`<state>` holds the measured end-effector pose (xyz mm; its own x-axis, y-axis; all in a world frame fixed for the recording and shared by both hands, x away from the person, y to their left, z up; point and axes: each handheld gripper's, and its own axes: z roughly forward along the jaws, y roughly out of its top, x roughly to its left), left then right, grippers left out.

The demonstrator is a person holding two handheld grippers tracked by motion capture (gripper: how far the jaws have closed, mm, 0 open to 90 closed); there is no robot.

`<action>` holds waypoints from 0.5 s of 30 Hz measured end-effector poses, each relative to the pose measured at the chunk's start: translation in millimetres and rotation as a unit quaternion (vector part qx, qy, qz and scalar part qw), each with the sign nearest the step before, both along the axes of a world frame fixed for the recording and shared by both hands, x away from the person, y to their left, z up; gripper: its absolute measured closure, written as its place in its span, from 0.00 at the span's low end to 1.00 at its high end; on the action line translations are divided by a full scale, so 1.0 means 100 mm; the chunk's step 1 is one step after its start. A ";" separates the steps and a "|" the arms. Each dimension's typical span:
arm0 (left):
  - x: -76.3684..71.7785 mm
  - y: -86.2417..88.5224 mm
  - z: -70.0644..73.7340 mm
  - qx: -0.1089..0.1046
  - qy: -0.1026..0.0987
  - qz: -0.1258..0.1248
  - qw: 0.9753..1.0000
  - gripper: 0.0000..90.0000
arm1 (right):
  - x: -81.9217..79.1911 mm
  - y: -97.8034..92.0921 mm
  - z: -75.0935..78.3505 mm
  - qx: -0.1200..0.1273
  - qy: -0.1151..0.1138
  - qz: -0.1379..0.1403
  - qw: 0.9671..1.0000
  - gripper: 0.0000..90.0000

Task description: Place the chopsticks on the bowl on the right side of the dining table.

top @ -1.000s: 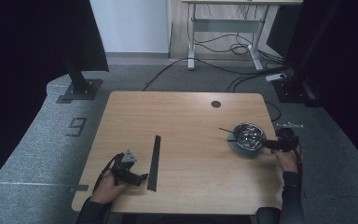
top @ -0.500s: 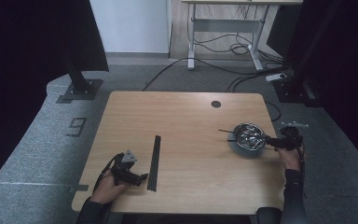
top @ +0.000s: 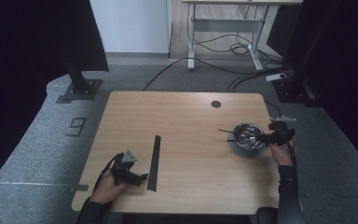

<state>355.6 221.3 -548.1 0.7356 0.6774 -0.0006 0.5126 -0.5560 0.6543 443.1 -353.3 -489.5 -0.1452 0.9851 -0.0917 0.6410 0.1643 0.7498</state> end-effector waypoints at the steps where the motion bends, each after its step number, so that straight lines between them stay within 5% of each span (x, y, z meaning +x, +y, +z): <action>1: 0.00 0.00 0.00 0.000 0.000 0.000 1.000 0.00 | 0.03 0.05 0.01 -0.002 0.000 0.003 1.000 0.00; 15: 0.00 0.00 0.00 0.000 0.000 0.000 1.000 0.00 | 0.38 0.46 -0.09 -0.010 0.025 0.000 1.000 0.00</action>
<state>355.5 221.3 -548.1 0.7353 0.6777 -0.0009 0.5130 -0.5557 0.6543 480.9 -307.4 -498.8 -0.1495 0.9834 -0.1033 0.6770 0.1779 0.7142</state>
